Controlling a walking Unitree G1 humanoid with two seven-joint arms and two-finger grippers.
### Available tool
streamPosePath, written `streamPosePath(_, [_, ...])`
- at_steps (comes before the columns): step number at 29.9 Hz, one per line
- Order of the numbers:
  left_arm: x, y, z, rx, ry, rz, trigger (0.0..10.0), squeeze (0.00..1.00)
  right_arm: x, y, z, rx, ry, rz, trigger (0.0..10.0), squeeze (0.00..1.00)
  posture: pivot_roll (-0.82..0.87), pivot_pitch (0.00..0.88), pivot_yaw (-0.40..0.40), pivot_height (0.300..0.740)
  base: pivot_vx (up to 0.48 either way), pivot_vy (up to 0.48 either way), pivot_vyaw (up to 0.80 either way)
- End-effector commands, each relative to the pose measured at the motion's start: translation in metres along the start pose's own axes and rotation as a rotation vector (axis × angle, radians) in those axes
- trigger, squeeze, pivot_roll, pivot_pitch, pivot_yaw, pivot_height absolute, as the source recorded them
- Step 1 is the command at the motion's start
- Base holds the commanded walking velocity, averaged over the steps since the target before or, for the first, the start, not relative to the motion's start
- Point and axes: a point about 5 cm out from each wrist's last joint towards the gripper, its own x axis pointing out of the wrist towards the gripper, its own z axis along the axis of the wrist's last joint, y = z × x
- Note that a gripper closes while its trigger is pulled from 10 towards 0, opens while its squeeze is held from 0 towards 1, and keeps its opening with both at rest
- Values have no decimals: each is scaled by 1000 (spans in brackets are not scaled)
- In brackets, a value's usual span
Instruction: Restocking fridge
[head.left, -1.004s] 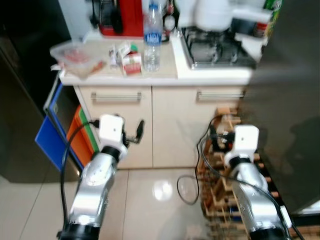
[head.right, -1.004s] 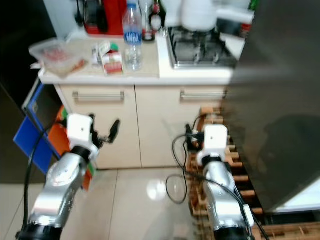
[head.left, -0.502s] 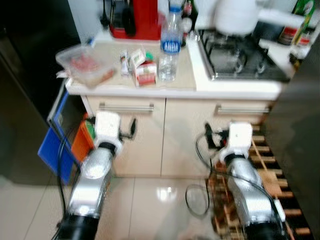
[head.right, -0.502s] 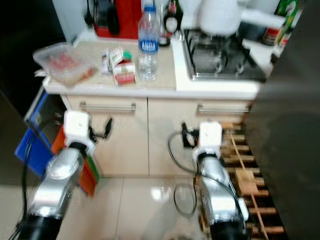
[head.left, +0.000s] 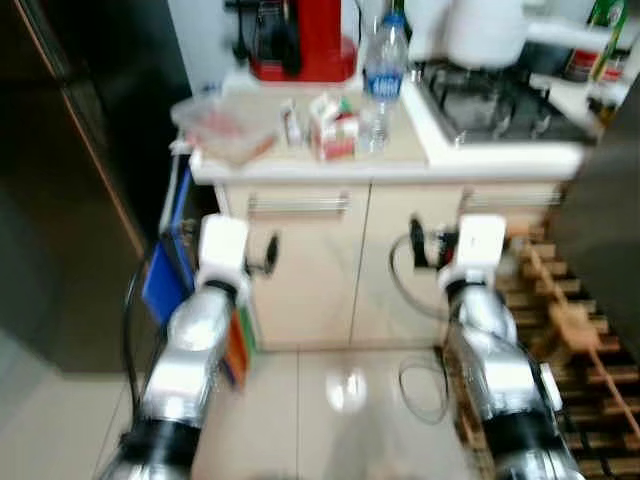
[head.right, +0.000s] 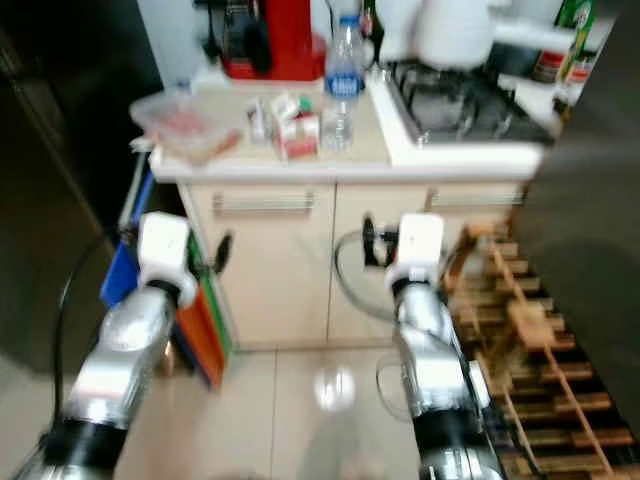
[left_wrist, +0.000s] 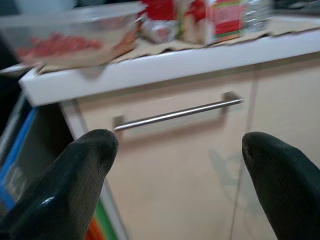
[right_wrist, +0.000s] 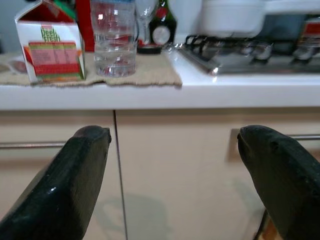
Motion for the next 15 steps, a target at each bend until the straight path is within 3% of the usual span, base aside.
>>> streamPosePath(1, [1,0,5,16,-31,-15,10000,0,5,-1,3,8,-7,-8,10000,55,-29,0,19,730,480,0,0])
streamPosePath(5, [0,0,4,6,-35,-16,10000,0,10,1,8,4,-27,-11,10000,51,-28,0,17,730,480,0,0])
streamPosePath(15, [-1,-5,6,2,-59,-42,10000,0,27,14,56,24,-189,37,10000,51,-25,0,22,730,480,0,0])
